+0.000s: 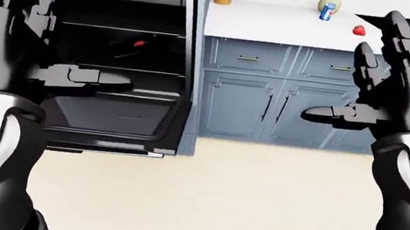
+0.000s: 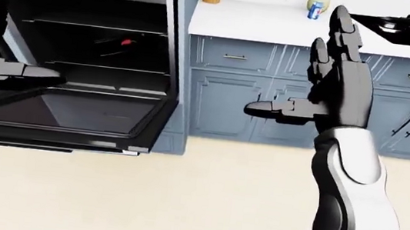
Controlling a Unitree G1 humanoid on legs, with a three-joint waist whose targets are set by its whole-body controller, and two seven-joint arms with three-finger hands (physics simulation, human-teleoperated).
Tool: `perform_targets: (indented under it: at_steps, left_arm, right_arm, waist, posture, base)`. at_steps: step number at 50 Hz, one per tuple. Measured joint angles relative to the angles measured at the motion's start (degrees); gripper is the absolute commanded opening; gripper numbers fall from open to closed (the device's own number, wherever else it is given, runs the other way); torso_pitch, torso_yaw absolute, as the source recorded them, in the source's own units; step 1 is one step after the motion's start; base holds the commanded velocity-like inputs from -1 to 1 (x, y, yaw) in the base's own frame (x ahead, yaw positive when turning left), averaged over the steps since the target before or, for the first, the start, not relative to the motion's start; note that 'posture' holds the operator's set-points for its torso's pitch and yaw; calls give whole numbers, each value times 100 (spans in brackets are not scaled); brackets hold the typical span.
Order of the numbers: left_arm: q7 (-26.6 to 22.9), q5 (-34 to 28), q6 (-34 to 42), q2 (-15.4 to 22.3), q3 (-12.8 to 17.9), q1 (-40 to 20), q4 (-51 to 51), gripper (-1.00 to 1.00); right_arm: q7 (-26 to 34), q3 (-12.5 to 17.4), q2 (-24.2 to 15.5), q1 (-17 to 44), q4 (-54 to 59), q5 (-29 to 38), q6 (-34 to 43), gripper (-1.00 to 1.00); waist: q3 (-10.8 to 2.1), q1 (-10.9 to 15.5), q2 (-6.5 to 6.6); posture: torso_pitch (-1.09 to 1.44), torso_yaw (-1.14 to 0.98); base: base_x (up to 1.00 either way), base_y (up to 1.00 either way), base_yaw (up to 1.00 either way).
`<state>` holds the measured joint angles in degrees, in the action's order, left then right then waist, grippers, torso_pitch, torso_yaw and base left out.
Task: Close the oven door.
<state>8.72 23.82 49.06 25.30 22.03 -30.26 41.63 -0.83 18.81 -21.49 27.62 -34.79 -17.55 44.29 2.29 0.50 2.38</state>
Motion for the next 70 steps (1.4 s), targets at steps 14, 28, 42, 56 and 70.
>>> perform_targets:
  at_steps: [14,28,42,56,70]
  left_arm:
    - [38,174,140,71,-52,-113,-62,100]
    - [132,246,51,186,56,-193,32,100]
    - [318,496,198,322,74,-305,-16,100]
    - [326,562,210,370,35,-263,-71,100]
    - [367,518,175,413,164,-224,-106,100]
  right_arm:
    - [-125,152,-91,91,136,-89,71,100]
    - [-262,169,-149,150,-26,-286,-61,100]
    - [-675,148,-301,424,296,-339,60,100]
    - [-984,322,-285,380,522,-462,-4,100]
    - [-1003,159,-394,354,280,-894,4,100]
  waist:
    - [46,-176,-335]
    - [227,127,-278]
    - [12,-50,-225]
    - [72,-28,-218]
    - [172,344,-320]
  posture:
    - [0,0]
    - [0,0]
    - [0,0]
    - [0,0]
    - [0,0]
  base:
    - [52,-8,0]
    - [7,-13,0]
    - [0,0,0]
    - [0,0,8]
    - [0,0,100]
